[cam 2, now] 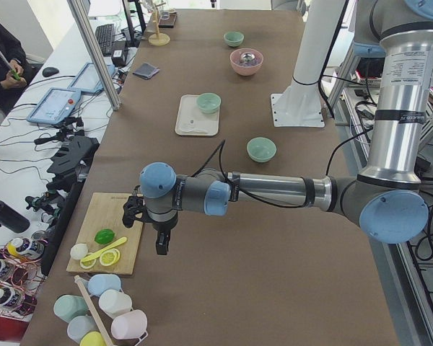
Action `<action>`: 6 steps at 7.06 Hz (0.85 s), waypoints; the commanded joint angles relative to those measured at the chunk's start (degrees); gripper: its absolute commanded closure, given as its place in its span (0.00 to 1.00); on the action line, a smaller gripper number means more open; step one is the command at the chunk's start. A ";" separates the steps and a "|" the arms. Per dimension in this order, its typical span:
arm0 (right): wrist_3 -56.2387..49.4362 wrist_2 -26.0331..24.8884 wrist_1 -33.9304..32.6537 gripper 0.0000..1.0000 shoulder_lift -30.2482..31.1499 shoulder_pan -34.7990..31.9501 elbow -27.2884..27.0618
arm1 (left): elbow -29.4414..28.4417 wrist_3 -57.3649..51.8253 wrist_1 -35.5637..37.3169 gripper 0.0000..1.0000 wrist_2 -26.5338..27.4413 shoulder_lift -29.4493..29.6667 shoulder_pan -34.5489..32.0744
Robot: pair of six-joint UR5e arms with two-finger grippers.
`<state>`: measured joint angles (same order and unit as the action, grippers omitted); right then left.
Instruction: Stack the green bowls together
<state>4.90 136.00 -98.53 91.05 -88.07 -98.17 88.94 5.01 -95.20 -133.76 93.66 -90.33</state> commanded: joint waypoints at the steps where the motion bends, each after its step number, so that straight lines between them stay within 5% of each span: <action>1: 0.02 0.14 0.01 0.00 0.00 0.00 -0.09 | 0.70 -0.09 -0.08 0.02 -0.10 -1.28 -0.11; 6: 0.02 0.05 0.01 0.00 -0.17 0.00 -0.53 | 0.62 -0.09 0.01 0.02 0.08 -1.46 -0.11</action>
<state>4.92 136.06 -98.50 90.90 -88.07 -98.68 89.62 4.92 -95.19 -133.73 92.29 -90.43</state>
